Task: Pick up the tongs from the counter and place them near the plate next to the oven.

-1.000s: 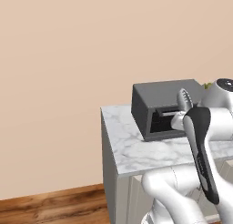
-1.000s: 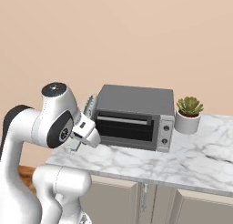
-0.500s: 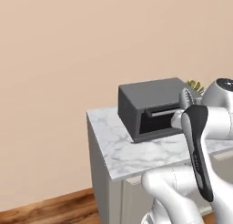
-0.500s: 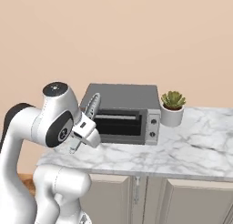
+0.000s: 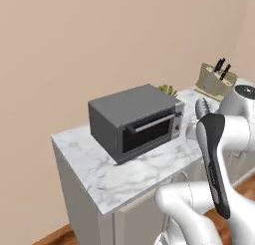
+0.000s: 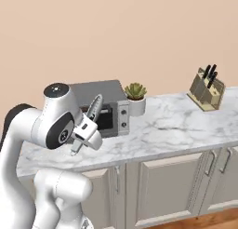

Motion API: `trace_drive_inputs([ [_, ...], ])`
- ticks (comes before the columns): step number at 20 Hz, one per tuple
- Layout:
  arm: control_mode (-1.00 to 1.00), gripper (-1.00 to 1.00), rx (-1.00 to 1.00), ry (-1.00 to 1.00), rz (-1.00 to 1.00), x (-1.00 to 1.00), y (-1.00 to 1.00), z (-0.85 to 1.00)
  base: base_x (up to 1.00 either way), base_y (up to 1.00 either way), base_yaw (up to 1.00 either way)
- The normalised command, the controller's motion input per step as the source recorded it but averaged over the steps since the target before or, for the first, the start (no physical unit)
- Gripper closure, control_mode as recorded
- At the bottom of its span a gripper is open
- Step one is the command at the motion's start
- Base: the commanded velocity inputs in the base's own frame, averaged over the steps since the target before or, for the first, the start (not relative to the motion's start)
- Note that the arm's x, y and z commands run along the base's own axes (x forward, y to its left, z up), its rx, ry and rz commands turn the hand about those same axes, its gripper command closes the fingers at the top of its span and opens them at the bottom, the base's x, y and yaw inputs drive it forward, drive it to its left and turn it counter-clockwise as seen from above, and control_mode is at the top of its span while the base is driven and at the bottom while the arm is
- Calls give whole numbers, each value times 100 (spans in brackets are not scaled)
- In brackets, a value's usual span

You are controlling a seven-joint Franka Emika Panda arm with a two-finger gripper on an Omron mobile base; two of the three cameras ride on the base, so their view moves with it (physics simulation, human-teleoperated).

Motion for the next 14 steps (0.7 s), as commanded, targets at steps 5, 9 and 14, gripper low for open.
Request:
trace_drive_inputs([
  [5, 100, 100, 0, 0, 0, 0, 0, 0, -8, -5, -64],
  [9, 100, 100, 0, 0, 0, 0, 0, 0, -12, -4, -68],
  [14, 100, 100, 0, 0, 0, 0, 0, 0, -12, -8, -67],
])
